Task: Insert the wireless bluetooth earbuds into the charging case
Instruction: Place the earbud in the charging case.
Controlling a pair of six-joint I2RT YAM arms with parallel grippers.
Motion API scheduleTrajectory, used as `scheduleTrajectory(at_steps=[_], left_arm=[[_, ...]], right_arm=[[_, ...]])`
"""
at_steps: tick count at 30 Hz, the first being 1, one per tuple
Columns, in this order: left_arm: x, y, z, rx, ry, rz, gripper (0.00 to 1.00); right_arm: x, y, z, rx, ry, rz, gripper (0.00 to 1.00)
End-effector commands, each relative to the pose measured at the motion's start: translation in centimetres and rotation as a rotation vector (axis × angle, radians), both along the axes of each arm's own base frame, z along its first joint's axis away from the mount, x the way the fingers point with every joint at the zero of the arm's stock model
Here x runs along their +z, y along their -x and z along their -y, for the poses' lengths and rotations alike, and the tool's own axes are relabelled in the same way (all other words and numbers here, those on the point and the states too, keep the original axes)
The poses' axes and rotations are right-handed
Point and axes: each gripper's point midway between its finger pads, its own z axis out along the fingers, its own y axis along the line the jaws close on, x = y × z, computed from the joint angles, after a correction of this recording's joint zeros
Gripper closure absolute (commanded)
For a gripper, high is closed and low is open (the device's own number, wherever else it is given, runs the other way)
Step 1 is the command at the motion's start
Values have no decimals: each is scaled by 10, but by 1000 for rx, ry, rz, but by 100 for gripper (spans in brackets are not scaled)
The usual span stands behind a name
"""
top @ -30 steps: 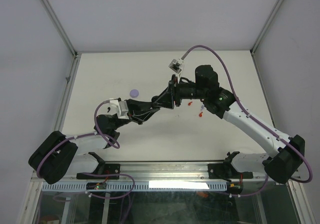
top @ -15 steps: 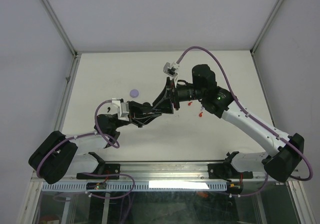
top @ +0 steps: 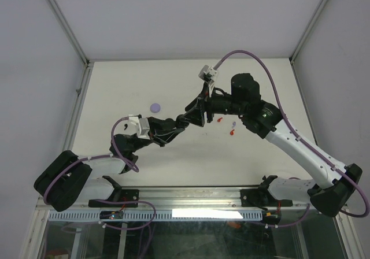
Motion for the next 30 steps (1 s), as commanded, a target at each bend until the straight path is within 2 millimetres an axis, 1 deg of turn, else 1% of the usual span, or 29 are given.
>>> scheduleTrajectory(at_steps=[1,5,9,14,18,24,30], left_arm=[[62,11,-24,83,216,205,100],[68,5,-29,121,249,187,100],[71,5,-29,115,255,185,100],[72,8,-27,88,255,182,100],[73,11,-27,80,259,182,100],[75,8,-27,91,263,187,100],[79,5,-27,100,269,198,100]], right_arm=[[24,-3,15,-83,-4,60,43],[14,6,13,-40,2,7,41],[1,1,8,-45,26,-29,40],[-6,-7,2,-53,30,-40,40],[-13,-6,-2,-31,40,-67,40],[-12,6,-2,28,38,-86,41],[-14,15,2,51,45,-101,41]])
